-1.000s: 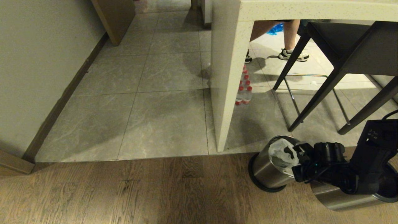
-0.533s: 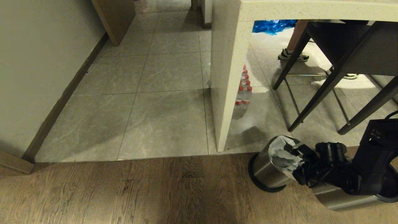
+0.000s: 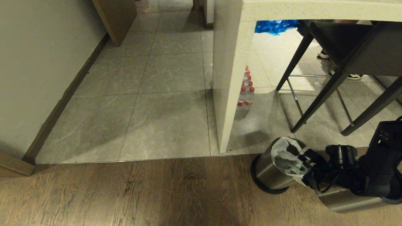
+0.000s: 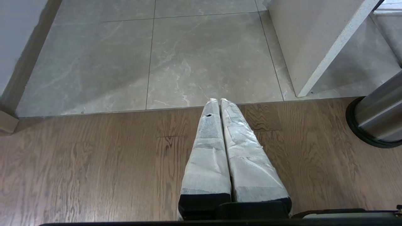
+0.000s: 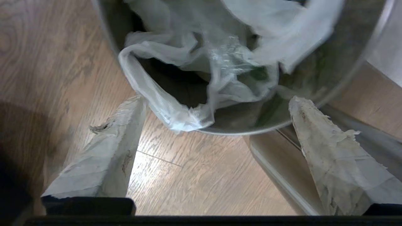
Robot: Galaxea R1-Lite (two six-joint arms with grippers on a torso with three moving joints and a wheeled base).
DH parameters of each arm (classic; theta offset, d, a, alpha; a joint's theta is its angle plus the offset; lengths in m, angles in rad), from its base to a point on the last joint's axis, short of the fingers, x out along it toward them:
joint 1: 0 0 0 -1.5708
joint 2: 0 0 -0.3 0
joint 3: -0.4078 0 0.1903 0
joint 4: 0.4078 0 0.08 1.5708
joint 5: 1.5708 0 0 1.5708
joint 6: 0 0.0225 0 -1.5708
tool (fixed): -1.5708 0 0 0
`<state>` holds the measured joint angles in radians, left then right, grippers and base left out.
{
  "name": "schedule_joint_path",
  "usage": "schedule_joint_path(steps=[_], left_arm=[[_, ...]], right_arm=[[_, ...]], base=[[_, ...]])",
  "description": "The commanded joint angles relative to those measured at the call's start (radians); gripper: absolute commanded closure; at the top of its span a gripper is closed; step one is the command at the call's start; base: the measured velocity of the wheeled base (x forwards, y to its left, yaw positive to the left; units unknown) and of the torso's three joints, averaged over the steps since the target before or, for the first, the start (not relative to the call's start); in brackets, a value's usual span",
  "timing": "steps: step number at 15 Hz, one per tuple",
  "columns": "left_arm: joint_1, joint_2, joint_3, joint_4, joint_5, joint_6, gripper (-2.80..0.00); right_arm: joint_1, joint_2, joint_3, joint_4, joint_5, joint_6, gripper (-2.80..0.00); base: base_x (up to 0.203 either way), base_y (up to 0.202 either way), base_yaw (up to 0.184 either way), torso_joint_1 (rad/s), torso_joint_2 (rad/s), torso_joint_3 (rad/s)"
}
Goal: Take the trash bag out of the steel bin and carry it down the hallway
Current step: Pick up the trash bag
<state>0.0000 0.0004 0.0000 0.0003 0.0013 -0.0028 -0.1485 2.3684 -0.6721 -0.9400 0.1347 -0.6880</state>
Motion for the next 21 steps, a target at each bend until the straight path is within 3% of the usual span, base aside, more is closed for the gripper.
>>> schedule_joint_path(steps=[1, 7, 13, 21], left_arm=[[0.0, 0.0, 0.0, 0.0, 0.0, 0.0, 0.0], [0.0, 0.0, 0.0, 0.0, 0.0, 0.0, 0.0], [0.0, 0.0, 0.0, 0.0, 0.0, 0.0, 0.0], [0.0, 0.0, 0.0, 0.0, 0.0, 0.0, 0.0]], right_arm=[[-0.002, 0.017, -0.001, -0.005, 0.002, -0.005, -2.8], [0.0, 0.028, -0.052, -0.009, 0.002, -0.002, -2.8], [0.003, 0.061, -0.093, -0.011, 0.011, 0.055, -2.8], [0.007, 0.12, -0.194, -0.019, 0.09, 0.117, -2.8]], base=[[0.0, 0.0, 0.0, 0.0, 0.0, 0.0], [0.0, 0.0, 0.0, 0.0, 0.0, 0.0], [0.0, 0.0, 0.0, 0.0, 0.0, 0.0], [0.0, 0.0, 0.0, 0.0, 0.0, 0.0]])
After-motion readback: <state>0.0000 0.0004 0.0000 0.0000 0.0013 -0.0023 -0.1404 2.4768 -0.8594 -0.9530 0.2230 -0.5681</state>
